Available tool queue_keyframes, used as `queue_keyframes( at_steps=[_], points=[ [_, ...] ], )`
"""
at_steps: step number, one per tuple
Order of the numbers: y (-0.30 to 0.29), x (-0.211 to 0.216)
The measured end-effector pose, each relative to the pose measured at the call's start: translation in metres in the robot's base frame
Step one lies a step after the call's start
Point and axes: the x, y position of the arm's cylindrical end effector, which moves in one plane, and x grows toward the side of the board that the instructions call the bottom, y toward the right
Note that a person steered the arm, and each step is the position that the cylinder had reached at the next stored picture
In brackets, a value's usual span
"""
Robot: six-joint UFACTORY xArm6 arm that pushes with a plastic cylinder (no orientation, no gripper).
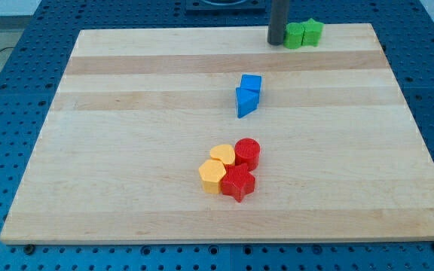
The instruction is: Touch the left side of green circle
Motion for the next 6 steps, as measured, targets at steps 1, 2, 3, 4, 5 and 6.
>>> queue_keyframes(
  at_steps=[1, 2, 3, 4, 5, 6],
  points=[
    [-0.017, 0.006],
    [-0.017, 0.014],
    [-0.006, 0.012],
    [0.015, 0.002],
    [0.030, -0.004],
    [0.027, 0.000]
  ],
)
